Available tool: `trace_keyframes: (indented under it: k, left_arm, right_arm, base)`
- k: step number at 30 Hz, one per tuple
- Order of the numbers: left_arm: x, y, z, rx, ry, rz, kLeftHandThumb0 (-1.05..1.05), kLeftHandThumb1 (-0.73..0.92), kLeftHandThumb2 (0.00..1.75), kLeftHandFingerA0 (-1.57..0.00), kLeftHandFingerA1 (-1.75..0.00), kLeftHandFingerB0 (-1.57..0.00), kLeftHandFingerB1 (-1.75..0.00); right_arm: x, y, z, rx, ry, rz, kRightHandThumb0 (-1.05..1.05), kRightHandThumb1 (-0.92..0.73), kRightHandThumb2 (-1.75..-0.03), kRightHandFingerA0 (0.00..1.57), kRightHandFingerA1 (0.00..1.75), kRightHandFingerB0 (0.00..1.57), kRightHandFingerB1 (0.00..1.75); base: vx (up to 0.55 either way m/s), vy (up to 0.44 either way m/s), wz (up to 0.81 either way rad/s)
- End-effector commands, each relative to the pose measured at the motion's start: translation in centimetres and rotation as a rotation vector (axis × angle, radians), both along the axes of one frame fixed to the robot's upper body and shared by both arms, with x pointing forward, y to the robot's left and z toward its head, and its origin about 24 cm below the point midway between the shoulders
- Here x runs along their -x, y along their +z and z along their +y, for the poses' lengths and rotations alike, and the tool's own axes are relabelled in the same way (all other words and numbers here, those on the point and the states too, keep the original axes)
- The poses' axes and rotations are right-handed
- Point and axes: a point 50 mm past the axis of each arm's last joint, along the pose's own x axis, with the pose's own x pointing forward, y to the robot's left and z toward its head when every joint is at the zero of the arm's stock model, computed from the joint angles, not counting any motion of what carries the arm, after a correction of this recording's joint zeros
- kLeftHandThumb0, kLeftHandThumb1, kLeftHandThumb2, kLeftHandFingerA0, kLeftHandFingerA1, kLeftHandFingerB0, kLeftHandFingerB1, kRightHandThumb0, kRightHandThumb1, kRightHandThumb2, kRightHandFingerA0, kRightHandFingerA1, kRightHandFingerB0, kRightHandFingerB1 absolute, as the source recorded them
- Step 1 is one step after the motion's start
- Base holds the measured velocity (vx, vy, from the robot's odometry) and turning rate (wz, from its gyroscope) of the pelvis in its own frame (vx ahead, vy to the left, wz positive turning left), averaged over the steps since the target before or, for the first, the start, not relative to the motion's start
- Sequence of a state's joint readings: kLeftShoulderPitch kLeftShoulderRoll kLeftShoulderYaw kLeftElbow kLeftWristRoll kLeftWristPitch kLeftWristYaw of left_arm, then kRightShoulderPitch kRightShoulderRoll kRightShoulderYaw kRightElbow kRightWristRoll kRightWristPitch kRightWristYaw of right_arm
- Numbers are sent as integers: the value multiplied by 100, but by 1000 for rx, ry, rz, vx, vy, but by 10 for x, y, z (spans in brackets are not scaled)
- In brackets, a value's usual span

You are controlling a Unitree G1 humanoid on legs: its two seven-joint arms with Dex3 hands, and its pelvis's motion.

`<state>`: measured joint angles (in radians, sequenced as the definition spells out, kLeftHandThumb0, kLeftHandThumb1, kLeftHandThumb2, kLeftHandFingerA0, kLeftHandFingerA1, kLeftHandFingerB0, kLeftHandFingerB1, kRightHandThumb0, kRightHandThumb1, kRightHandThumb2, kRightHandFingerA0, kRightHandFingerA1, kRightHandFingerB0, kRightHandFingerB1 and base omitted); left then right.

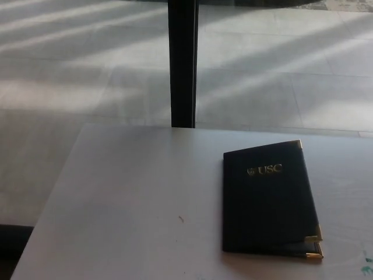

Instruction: There is a diary kept infront of the robot and the robot uses its right hand to grab its cover and puses it to the left to open it.

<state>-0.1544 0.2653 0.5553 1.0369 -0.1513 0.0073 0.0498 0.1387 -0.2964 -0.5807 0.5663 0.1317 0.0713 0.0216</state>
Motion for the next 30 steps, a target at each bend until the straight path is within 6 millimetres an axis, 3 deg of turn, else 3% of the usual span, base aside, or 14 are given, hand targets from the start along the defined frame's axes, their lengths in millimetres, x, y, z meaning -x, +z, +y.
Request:
trace_keyframes:
  k: [1, 2, 3, 4, 8, 10, 14, 15, 16, 17, 18, 23, 24, 30]
  left_arm:
    - [4, 15, 28, 109, 418, -196, -92, 88, 115, -43, -97, -39, -85]
    - [4, 15, 28, 113, 422, -199, -92, 88, 115, -43, -97, -39, -85]
    - [4, 15, 28, 118, 431, -206, -87, 92, 99, -37, -118, -32, -93]
    - [4, 15, 28, 119, 432, -208, -92, 88, 113, -42, -97, -39, -85]
    - [4, 15, 29, 112, 433, -194, -91, 89, 114, -45, -98, -41, -86]
    - [6, 14, 29, 122, 439, -204, -86, 92, 100, -35, -118, -31, -92]
    - [6, 14, 29, 115, 424, -196, -86, 92, 102, -34, -115, -30, -88]
    - [6, 14, 29, 106, 420, -187, -91, 90, 117, -42, -95, -38, -83]
    - [8, 13, 29, 100, 416, -176, -87, 92, 103, -36, -115, -32, -91]
    - [10, 12, 29, 108, 425, -181, -92, 89, 116, -42, -95, -39, -83]
    - [9, 12, 29, 114, 434, -187, -87, 92, 101, -36, -115, -31, -90]
    - [10, 11, 29, 119, 437, -192, -86, 92, 101, -36, -117, -31, -90]
    - [11, 11, 29, 128, 438, -197, -86, 92, 101, -32, -117, -29, -91]
    - [16, 10, 30, 115, 442, -180, -86, 92, 101, -34, -115, -31, -91]
  right_arm:
    - [2, 48, -34, -109, -201, -324, -71, -92, -68, 75, 100, 43, 88]
    - [2, 48, -34, -111, -197, -330, -71, -92, -68, 75, 100, 43, 88]
    - [3, 49, -34, -115, -199, -332, -71, -92, -68, 76, 101, 43, 88]
    - [3, 50, -34, -124, -204, -339, -72, -92, -67, 75, 101, 43, 89]
    - [5, 49, -36, -147, -218, -349, -70, -92, -70, 73, 101, 41, 87]
    - [8, 46, -37, -154, -230, -342, -71, -92, -69, 72, 100, 44, 88]
    - [10, 46, -38, -187, -248, -361, -70, -92, -70, 69, 100, 42, 85]
    - [11, 48, -37, -186, -248, -365, -71, -92, -70, 71, 101, 40, 87]
    - [12, 48, -37, -187, -250, -358, -71, -92, -70, 71, 102, 40, 88]
    - [13, 47, -38, -189, -259, -351, -70, -92, -69, 71, 100, 40, 86]
    - [13, 47, -38, -195, -268, -353, -71, -92, -69, 70, 101, 40, 87]
    - [15, 46, -38, -215, -278, -356, -72, -92, -69, 67, 102, 37, 87]
    - [15, 46, -38, -219, -287, -354, -74, -68, -113, 75, 95, 47, 81]
    - [17, 45, -36, -258, -320, -336, -72, -68, -113, 74, 96, 42, 80]
  base:
    - [0, 0, 0]
    - [0, 0, 0]
    - [0, 0, 0]
    - [0, 0, 0]
    - [0, 0, 0]
    - [0, 0, 0]
    - [0, 0, 0]
    - [0, 0, 0]
    - [0, 0, 0]
    - [0, 0, 0]
    - [0, 0, 0]
    - [0, 0, 0]
    - [0, 0, 0]
    - [0, 0, 0]
